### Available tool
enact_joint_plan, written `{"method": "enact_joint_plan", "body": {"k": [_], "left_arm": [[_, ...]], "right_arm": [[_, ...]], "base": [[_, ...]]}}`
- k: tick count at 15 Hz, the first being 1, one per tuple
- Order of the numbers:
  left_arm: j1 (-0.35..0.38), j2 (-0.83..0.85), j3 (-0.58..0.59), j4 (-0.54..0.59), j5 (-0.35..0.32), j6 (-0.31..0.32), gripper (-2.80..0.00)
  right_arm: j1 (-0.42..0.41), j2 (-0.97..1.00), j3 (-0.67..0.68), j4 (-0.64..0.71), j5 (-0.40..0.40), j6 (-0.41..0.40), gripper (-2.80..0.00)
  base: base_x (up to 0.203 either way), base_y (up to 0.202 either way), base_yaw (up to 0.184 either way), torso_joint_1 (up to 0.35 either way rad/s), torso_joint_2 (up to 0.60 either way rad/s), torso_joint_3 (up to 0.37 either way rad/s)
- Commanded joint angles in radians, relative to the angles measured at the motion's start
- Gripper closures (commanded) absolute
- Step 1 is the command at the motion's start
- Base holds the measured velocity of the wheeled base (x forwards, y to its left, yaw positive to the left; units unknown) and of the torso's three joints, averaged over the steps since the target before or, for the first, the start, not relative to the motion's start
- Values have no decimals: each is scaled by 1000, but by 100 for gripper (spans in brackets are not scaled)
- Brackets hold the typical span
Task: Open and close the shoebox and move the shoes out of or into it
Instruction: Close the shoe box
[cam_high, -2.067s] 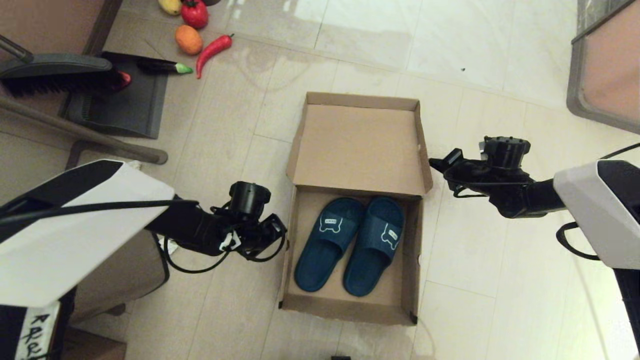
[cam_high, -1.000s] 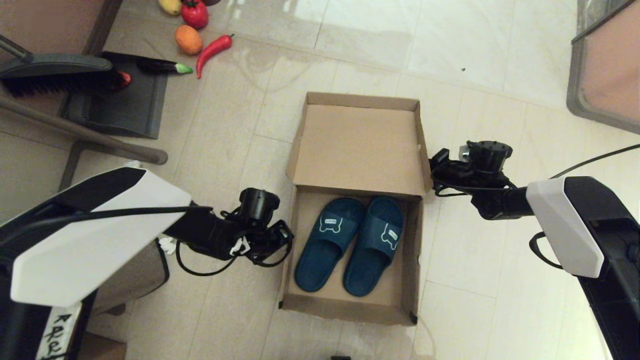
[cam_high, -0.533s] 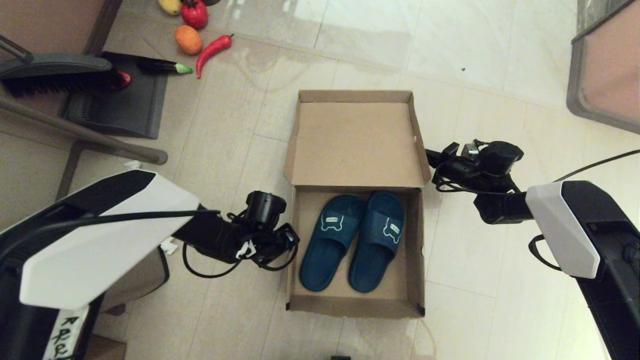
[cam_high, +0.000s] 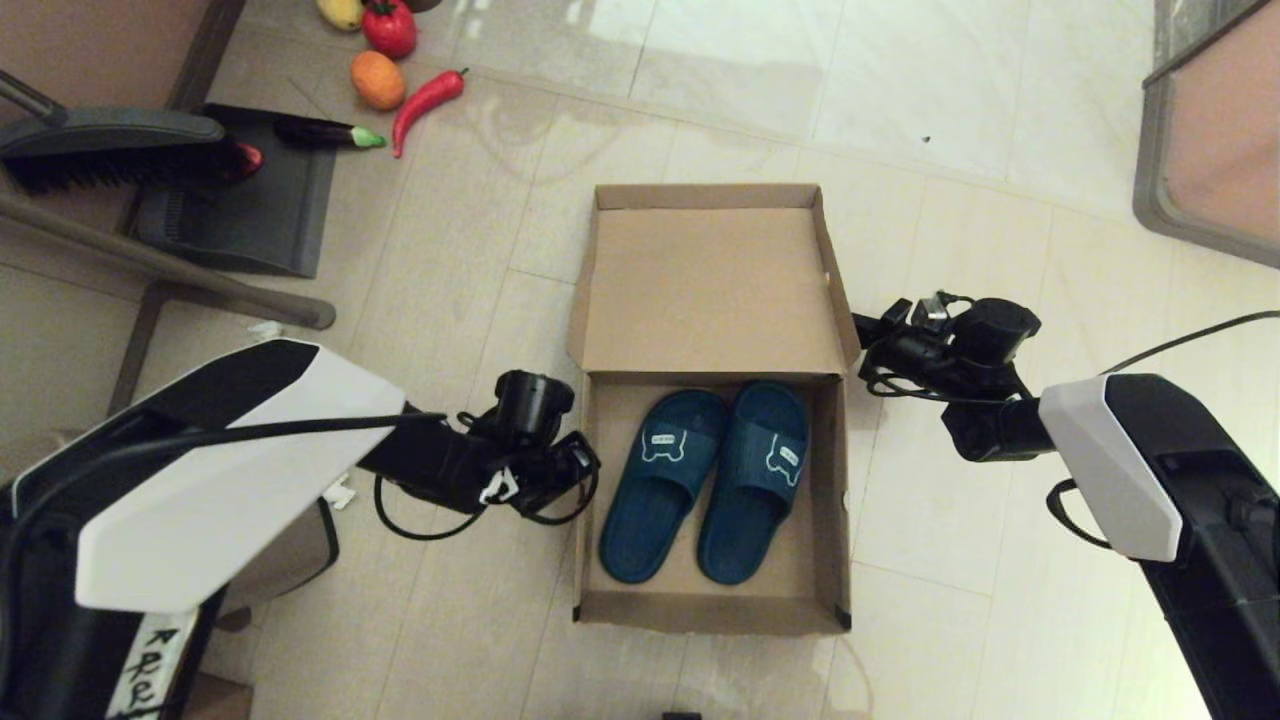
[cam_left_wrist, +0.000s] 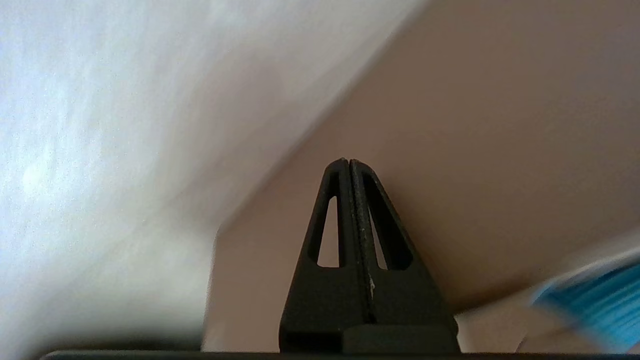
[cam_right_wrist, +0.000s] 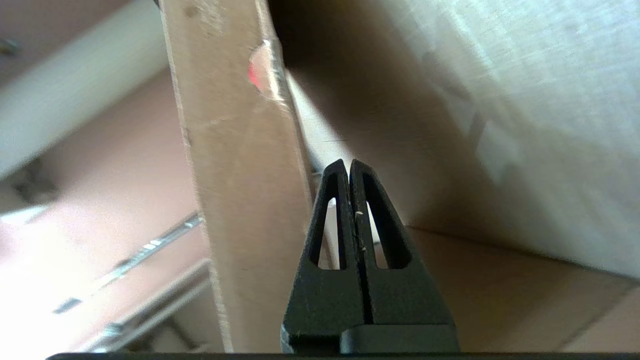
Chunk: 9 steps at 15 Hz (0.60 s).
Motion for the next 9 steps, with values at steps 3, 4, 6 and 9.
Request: {"method": "enact_joint_plan", "body": {"k": [3,4,6,9], "left_arm": [[66,84,-275,-5,69,48,0],[79,100,-337,-4,75,58,0],[106,134,-464,-7,89,69,0],[127,162,-495,-119,99,73,0]], "right_arm": [[4,1,1,93,4,-169,0],[8,-5,1,138,2,-248,0],[13,-29,1,249,-21,-393,0],[16,-72,1,351,-81,-475,0]], "base": [[0,0,0,0,0,0],[0,0,0,0,0,0],[0,0,0,0,0,0],[0,0,0,0,0,0]]}}
